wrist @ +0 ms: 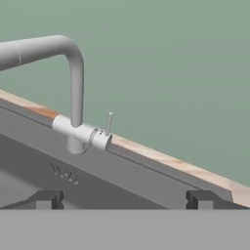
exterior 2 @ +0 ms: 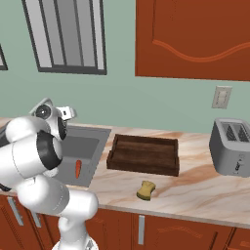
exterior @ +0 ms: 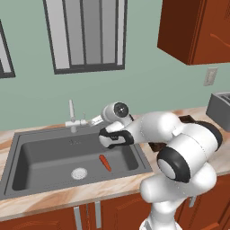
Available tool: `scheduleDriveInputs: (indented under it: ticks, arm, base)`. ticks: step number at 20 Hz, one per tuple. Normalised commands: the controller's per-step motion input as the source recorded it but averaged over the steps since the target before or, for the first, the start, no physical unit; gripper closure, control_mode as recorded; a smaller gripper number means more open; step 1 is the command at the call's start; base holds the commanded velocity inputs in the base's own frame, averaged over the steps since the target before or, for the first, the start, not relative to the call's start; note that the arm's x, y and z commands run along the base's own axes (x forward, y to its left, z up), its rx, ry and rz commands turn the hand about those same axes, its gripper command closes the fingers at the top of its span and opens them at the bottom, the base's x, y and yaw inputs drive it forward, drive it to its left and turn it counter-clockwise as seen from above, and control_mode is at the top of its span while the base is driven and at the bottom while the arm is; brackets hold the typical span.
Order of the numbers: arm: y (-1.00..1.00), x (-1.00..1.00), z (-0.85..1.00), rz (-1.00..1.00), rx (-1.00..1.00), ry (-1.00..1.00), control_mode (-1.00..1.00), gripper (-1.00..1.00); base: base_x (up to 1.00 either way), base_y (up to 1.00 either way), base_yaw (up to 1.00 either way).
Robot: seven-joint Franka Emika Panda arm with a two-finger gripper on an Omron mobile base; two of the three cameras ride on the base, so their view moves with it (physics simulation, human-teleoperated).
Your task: Pick up all produce items and place them in the sink. Turn on the sink faucet to wash them. Then turn the sink off and put them in the tray.
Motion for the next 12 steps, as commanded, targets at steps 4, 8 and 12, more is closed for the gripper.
scheduleDriveInputs:
  ticks: [4,8,12]
  arm:
    - [0.13,0.08,0.0,0.0,0.0,0.0,-1.0,-1.0]
    - [0.2,0.17,0.0,0.0,0.0,0.0,-1.0,-1.0]
    - [0.22,0.22,0.0,0.0,0.0,0.0,-1.0,-1.0]
  base:
    - [0.0,0.0,0.0]
    - [0.0,0.0,0.0]
    - [0.0,0.0,0.0]
